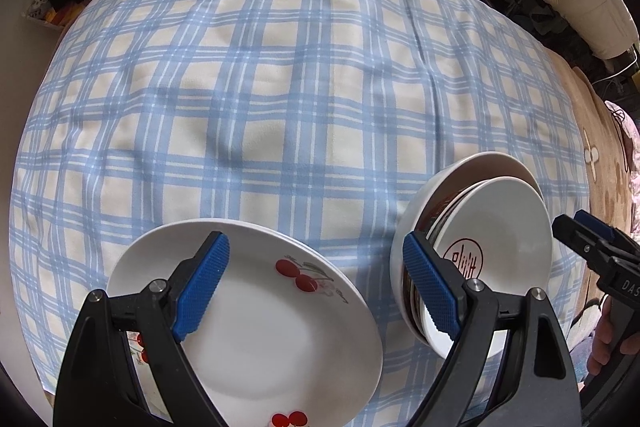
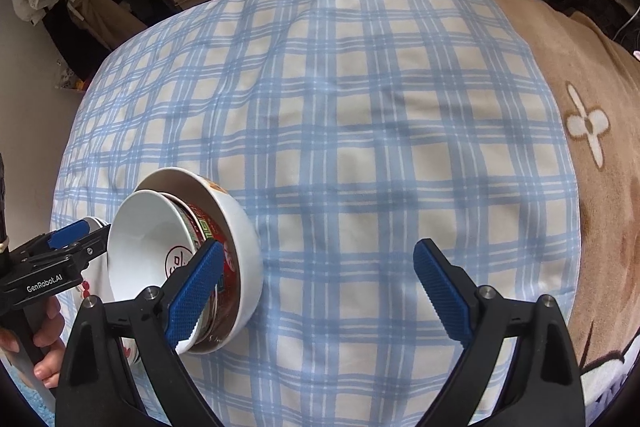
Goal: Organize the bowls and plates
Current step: 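Open both grippers and release the stamped bowl onto the stack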
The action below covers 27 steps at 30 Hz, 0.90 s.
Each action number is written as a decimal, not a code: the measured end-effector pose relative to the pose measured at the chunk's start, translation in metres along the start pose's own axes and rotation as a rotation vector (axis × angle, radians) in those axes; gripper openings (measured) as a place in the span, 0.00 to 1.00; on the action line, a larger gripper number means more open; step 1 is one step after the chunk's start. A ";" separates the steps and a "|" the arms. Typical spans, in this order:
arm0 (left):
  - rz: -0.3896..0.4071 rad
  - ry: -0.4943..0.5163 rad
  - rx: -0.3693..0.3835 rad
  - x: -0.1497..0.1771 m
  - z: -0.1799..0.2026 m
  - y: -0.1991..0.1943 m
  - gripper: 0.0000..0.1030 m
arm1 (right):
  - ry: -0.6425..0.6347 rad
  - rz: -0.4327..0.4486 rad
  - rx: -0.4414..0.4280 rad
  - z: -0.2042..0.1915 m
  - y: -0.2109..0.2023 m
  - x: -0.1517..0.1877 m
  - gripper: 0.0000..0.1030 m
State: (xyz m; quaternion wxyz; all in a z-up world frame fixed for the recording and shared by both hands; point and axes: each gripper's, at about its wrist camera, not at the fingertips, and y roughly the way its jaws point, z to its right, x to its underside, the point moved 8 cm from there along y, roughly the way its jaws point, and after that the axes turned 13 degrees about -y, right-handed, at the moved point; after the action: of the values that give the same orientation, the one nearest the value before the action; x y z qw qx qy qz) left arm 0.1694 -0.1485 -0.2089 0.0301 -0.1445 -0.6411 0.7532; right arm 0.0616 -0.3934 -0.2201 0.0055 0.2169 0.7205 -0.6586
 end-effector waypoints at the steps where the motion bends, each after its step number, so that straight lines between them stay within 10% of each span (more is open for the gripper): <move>1: -0.001 -0.002 0.003 -0.001 0.000 0.001 0.85 | 0.001 -0.006 -0.002 0.000 0.002 0.001 0.97; 27: -0.080 -0.022 0.116 0.005 0.008 0.009 0.85 | 0.002 -0.050 0.004 0.003 0.014 0.004 0.92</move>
State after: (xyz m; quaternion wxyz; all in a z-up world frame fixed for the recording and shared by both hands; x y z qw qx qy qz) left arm 0.1633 -0.1563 -0.2173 0.0616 -0.1084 -0.6018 0.7889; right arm 0.0620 -0.3942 -0.2350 -0.0121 0.1991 0.7244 -0.6599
